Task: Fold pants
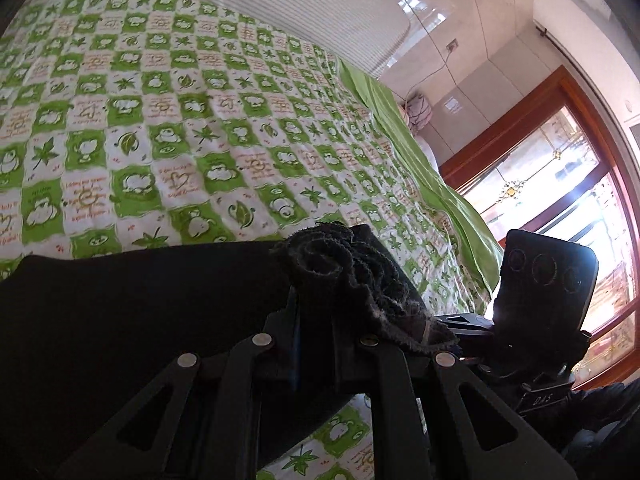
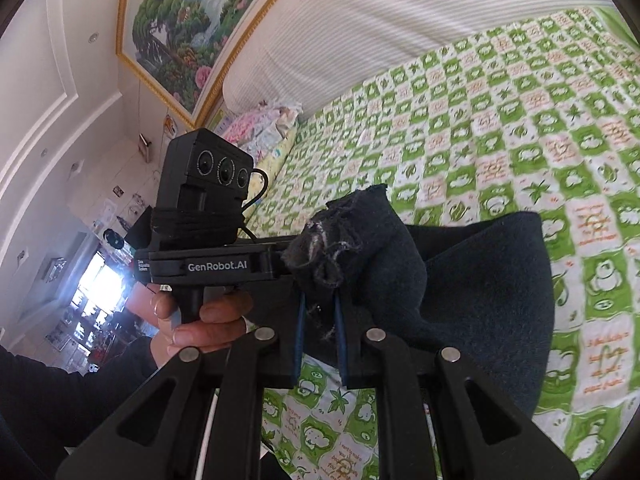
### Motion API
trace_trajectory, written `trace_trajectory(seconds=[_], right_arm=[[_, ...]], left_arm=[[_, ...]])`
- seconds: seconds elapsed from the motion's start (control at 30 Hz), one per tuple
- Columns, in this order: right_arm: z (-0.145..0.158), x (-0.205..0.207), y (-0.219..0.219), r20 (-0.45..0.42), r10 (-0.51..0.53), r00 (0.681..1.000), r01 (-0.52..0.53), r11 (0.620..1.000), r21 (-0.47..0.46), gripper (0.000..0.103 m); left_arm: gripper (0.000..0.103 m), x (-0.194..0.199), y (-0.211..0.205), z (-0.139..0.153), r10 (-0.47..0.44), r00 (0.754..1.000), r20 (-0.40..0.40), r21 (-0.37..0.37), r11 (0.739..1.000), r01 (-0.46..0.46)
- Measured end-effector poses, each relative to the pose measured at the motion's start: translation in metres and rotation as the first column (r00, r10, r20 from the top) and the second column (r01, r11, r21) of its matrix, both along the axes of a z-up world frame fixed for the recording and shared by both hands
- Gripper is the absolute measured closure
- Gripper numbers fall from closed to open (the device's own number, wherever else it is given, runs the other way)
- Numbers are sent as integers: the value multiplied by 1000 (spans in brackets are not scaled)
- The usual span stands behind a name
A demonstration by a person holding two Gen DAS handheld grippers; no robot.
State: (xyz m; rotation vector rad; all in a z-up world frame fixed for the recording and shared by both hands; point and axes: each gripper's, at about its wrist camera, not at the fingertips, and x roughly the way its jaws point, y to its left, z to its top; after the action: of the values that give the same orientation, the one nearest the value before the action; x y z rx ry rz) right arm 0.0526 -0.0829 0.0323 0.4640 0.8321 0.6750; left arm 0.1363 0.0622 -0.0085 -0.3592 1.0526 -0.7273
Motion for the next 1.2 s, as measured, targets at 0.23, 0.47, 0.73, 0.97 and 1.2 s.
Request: trace_trajectory(seconds=[0.23,0.47,0.73,0.97,1.2], right_arm=[[-20,10,10,-65,25,998,-27,999,-40,87],[-31,11,19,-102,54,993,-62,995,-82,81],[-26,9,26,-92,78,993,-85,993,-82,59],[-21,9,29,-89,72,993,-79,994,-73,57],[2,7,25,-36,67,997,-69,996,-57,57]], left_arm=[[92,-5,12,-22,57,997,-48,40,998,-55],[93,-20,25,-37,114,989,-94,65,992,-108],[95,-38,48,-38,186,977,-109,69,981,-179],[95,-58,66,-33,225,969,-103,80,973,-217],[95,-69,78,-27,274,956,-103,71,961,-267]])
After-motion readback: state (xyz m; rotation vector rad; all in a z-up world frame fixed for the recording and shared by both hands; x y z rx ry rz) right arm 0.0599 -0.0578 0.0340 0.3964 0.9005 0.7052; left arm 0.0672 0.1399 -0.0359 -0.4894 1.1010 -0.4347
